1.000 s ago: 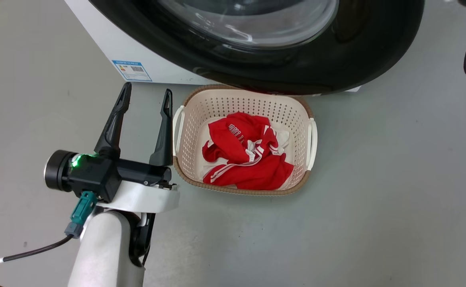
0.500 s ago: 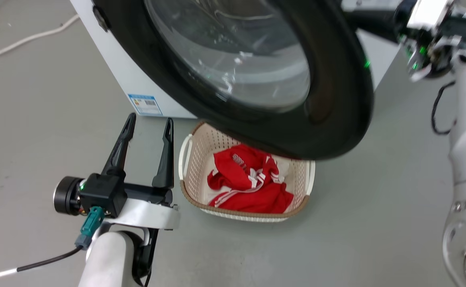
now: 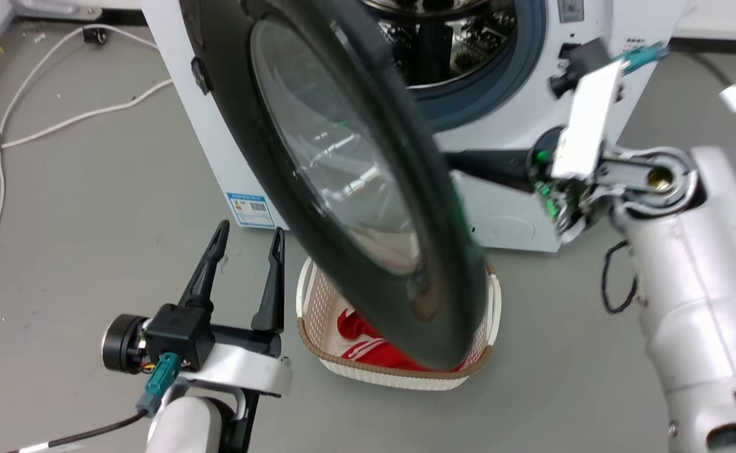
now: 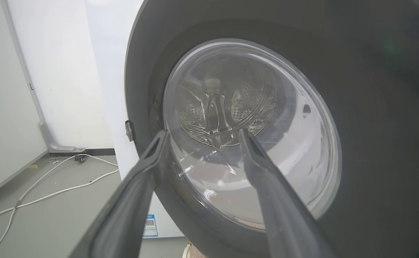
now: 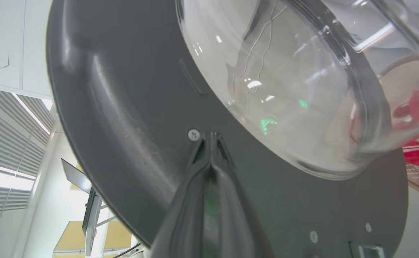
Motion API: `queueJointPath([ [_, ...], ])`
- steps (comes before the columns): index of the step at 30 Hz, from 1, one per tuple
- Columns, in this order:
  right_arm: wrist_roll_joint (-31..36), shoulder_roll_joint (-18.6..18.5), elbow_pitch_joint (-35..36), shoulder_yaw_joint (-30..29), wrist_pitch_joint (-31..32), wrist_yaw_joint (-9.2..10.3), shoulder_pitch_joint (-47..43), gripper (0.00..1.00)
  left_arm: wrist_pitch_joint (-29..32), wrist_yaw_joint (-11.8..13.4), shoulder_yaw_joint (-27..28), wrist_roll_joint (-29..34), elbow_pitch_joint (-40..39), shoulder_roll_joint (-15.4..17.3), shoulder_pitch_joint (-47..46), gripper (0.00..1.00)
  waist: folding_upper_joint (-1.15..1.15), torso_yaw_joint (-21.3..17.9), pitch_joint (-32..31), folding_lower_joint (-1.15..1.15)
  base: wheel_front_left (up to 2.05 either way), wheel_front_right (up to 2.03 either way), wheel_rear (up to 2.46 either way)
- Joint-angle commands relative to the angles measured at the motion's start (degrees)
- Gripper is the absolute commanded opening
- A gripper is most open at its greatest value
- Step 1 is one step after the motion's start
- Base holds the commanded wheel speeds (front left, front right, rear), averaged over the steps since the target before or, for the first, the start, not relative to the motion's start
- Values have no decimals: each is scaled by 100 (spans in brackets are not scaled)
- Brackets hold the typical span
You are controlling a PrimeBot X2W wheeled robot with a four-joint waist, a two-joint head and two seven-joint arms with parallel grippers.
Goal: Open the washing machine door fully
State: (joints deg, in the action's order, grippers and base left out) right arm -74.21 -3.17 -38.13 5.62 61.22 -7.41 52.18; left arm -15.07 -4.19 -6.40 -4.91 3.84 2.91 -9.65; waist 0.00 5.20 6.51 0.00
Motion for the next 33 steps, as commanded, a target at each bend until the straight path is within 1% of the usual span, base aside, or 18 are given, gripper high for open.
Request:
queueJointPath([
  [1, -216, 51, 104, 261, -90, -14, -183, 0, -15, 27, -10, -13, 13, -4, 72, 100, 0, -2, -72, 0, 0, 0, 0],
  [8, -885, 52, 494, 1270, -625, -14, -525, 0, -15, 29, -22, -9, 31, -5, 130, 100, 0, -15, -97, 0, 0, 0, 0],
  [10, -1016, 54, 602, 1481, -803, -14, -604, 0, -15, 38, -17, -14, 32, -4, 127, 100, 0, -24, -91, 0, 0, 0, 0],
  [14, -1195, 34, 755, 1708, -1263, -14, -713, 0, -15, 41, -9, -16, 31, -4, 137, 100, 0, -51, -90, 0, 0, 0, 0],
  [16, -1122, 32, 812, 1680, -1674, -14, -780, 0, -15, 39, -5, -24, 34, -4, 160, 100, 0, -63, -109, 0, 0, 0, 0],
  [17, -1017, 31, 834, 1630, -1957, -14, -821, 7, -15, 44, -2, -30, 31, -4, 173, 100, 0, -71, -116, 0, 0, 0, 0],
  [18, -920, 32, 854, 1566, -2277, -14, -873, 38, -15, 52, -2, -34, 27, -4, 184, 100, 0, -80, -120, 0, 0, 0, 0],
  [19, -920, 32, 854, 1566, -2277, -14, -873, 38, -15, 52, -2, -34, 27, -4, 184, 100, 0, -80, -120, 0, 0, 0, 0],
  [20, -848, 32, 881, 1482, -2593, -14, -948, 77, -15, 54, -7, -33, 24, -4, 192, 100, 0, -87, -123, 0, 0, 0, 0],
  [21, -768, 32, 899, 1382, -2910, -14, -1023, 100, -15, 60, -7, -26, 21, -5, 197, 100, 0, -100, -123, 0, 0, 0, 0],
  [23, -554, -2, 974, 1243, -3483, -14, -1169, 100, -15, 74, 11, -10, 26, -4, 217, 100, 0, -137, -129, 0, 0, 0, 0],
  [30, -550, -24, 1163, 523, -4815, -14, -1908, 100, -15, 90, 50, -8, 53, -4, 238, 100, 0, -255, -148, 0, 0, 0, 0],
  [33, -240, -146, 1307, 311, -5476, -14, -2213, 100, -15, 104, 71, -16, 52, -5, 255, 100, 0, -298, -159, 0, 0, 0, 0],
])
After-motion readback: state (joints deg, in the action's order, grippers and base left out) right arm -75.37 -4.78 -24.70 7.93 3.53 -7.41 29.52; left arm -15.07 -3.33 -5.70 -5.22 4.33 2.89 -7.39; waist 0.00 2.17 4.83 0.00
